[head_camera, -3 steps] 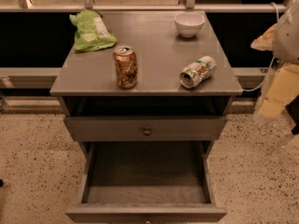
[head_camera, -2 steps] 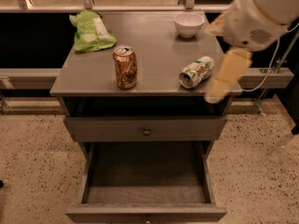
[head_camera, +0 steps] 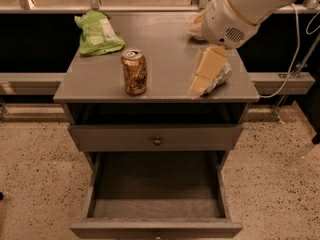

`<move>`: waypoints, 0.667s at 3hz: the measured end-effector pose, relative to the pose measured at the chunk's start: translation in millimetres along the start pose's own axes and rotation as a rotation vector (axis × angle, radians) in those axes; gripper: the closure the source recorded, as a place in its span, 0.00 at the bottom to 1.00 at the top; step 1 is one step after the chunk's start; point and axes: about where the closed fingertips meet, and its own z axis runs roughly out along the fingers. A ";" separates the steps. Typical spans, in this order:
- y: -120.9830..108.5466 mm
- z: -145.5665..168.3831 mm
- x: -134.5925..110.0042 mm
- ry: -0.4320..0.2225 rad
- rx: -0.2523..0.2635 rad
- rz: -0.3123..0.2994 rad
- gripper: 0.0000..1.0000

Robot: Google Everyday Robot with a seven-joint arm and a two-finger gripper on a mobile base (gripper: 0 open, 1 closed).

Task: Place orange can into middle drawer

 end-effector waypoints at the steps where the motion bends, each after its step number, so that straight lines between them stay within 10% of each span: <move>1: -0.1 2.0 -3.6 -0.023 -0.004 -0.016 0.00; 2: -8.6 19.0 -5.8 -0.125 0.010 -0.025 0.00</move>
Offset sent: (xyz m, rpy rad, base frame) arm 0.0404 0.0237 -0.0176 0.2786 -0.0908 0.0750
